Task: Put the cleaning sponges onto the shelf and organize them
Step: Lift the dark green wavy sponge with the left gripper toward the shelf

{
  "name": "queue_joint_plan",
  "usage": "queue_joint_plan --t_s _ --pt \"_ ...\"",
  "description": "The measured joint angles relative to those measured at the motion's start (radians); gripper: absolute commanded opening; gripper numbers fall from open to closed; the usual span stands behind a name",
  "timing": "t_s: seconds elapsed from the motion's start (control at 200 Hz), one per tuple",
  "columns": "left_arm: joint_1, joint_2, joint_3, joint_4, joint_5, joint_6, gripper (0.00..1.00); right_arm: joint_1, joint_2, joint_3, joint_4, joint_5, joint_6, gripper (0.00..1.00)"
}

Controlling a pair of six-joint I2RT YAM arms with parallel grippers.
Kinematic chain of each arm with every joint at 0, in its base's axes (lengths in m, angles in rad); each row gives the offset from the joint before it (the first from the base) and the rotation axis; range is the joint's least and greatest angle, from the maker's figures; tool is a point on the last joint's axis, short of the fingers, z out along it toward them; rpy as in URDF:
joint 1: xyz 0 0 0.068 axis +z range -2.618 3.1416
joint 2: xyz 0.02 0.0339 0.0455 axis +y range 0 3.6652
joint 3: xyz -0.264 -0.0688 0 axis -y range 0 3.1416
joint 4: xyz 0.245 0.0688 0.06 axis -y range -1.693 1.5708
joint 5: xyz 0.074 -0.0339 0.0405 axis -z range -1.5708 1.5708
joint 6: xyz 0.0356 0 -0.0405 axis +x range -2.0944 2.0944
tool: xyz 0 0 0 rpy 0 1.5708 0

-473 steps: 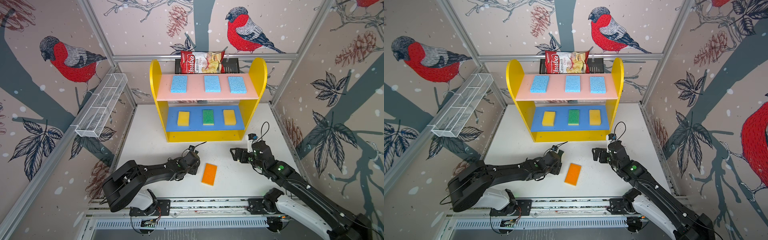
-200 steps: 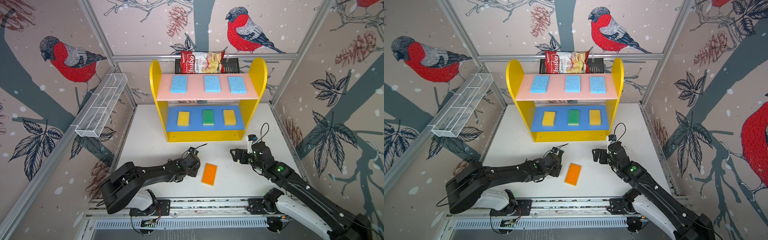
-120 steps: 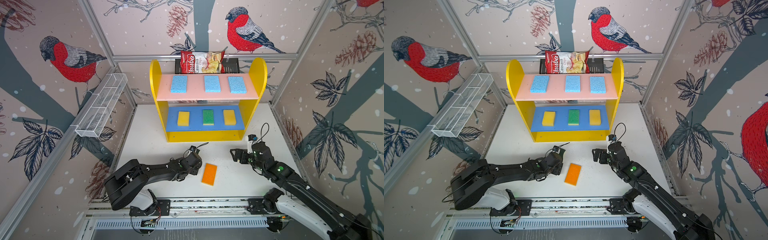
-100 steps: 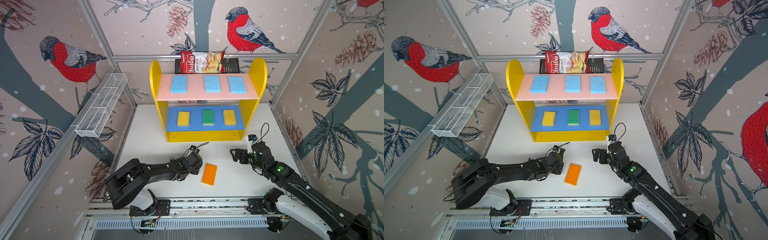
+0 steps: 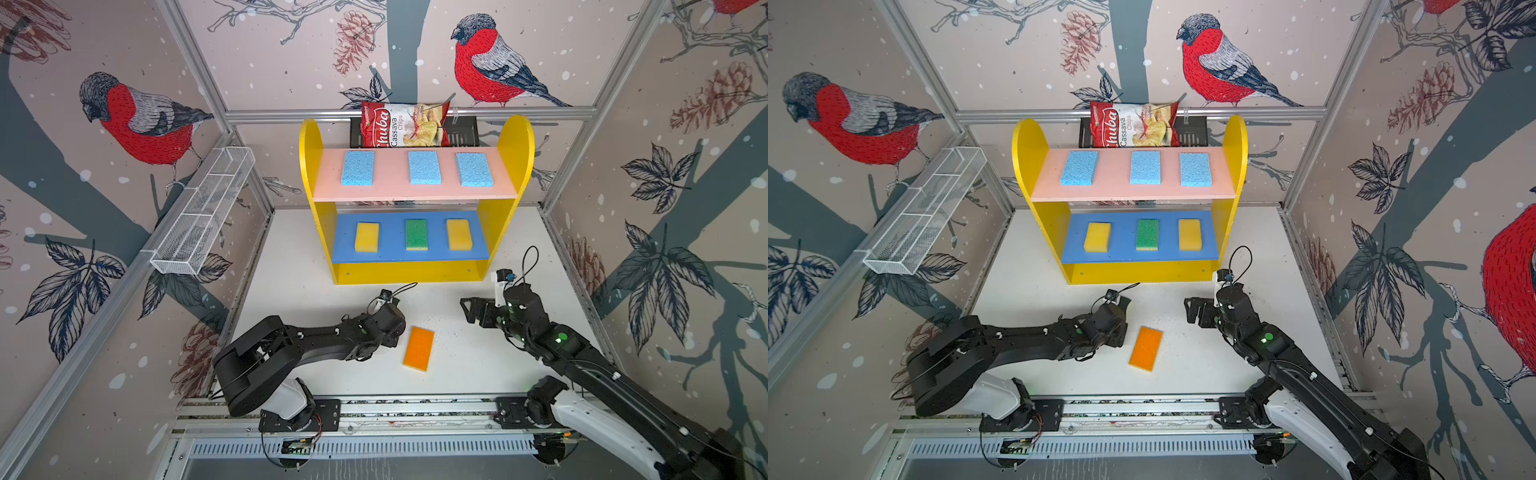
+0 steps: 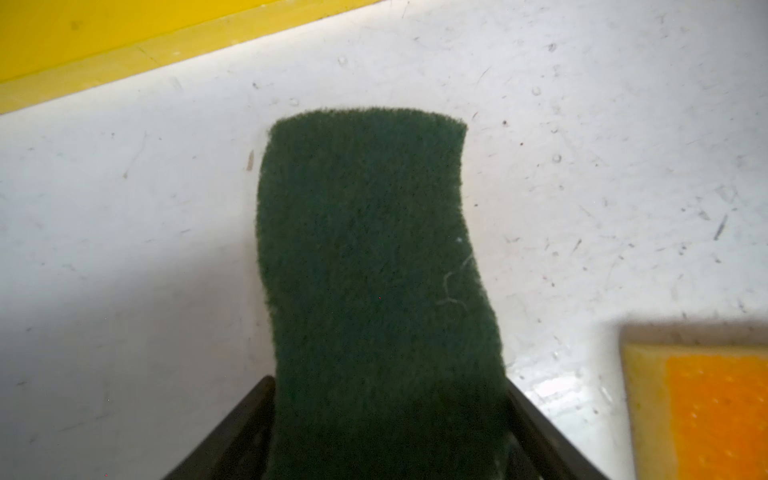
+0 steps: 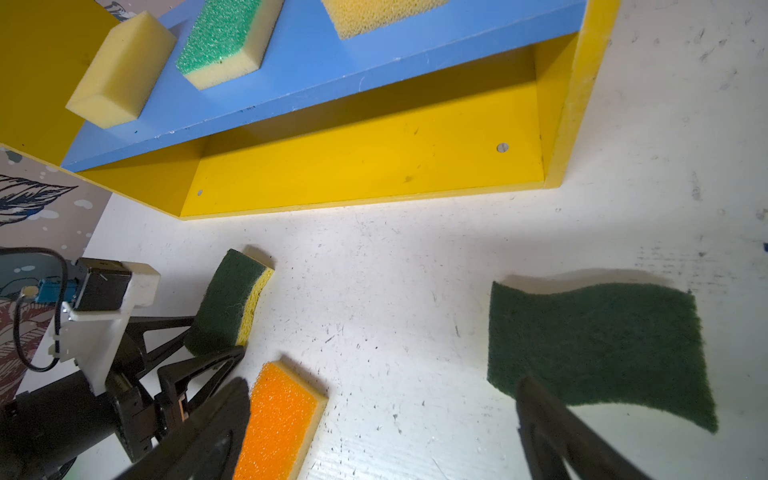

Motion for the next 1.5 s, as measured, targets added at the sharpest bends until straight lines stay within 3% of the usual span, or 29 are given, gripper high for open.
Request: queue_joint_plan --t_s 0.22,0.345,0.72,0.991,1.296,1.501 --pt "0.000 -0.034 -0.019 -0.025 0.011 0.000 0.76 0.000 0.002 -0.003 0.001 -0.002 0.000 1.00" --pt "0.000 -0.003 0.005 -0.023 0.007 0.001 0.83 0.000 0.001 -0.005 0.001 -0.002 0.000 1.00" --pt "0.000 0.076 0.061 0.008 0.000 0.018 0.79 0.000 -0.013 -0.006 0.001 -0.002 0.000 0.99" --pt "0.000 0.062 0.048 0.021 -0.002 0.026 0.69 0.000 -0.011 -0.007 0.001 -0.001 0.000 1.00" --pt "0.000 0.003 0.029 -0.048 -0.010 -0.010 0.69 0.000 -0.011 -0.007 0.001 -0.001 0.000 0.99" --pt "0.020 -0.072 0.009 -0.130 -0.076 -0.047 0.69 0.000 -0.006 -0.019 0.031 -0.013 0.000 1.00"
